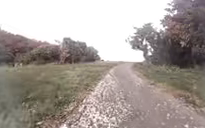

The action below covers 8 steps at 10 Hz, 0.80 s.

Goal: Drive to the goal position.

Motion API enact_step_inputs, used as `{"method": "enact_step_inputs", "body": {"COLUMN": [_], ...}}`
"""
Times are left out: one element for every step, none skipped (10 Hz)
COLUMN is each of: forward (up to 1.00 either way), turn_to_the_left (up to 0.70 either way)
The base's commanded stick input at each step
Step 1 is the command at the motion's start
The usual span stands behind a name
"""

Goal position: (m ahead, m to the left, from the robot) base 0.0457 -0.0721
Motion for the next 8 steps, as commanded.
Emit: {"method": "enact_step_inputs", "body": {"forward": [0.70, 0.70, 0.70, 0.70, 0.70, 0.70, 0.70, 0.70], "turn_to_the_left": [0.00, 0.00, 0.00, 0.00, 0.00, 0.00, 0.00, 0.00]}}
